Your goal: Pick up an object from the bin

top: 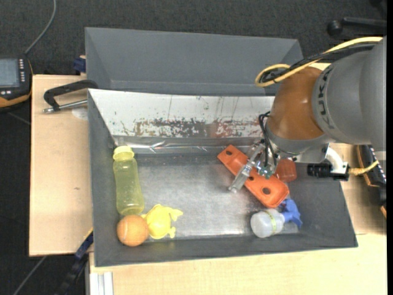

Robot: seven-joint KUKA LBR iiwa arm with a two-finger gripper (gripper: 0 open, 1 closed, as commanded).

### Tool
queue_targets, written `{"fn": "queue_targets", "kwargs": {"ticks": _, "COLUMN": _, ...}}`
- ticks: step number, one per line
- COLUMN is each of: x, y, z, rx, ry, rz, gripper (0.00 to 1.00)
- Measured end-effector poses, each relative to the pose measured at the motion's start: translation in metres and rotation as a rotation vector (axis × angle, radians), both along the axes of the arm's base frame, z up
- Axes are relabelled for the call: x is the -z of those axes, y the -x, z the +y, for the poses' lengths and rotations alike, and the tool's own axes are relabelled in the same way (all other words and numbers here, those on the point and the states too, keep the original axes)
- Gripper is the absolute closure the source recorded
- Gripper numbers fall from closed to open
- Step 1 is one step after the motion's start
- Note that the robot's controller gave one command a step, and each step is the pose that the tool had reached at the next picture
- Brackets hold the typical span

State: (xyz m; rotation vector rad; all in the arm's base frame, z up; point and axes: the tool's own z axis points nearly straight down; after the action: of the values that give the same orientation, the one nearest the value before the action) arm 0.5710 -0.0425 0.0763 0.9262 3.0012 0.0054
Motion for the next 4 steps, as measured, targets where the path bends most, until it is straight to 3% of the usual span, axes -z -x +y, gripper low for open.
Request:
{"fn": "queue_targets", "kwargs": {"ticks": 1, "x": 0.006, "y": -0.010, "z": -0.003, "rx": -0.059, "ry": 0.000, "rz": -0.008, "gripper": 1.00}}
{"fn": "queue_targets", "kwargs": {"ticks": 4, "x": -0.011, "y": -0.008, "z": -0.003, "rx": -0.060, "ry": -0.001, "rz": -0.004, "gripper": 1.00}}
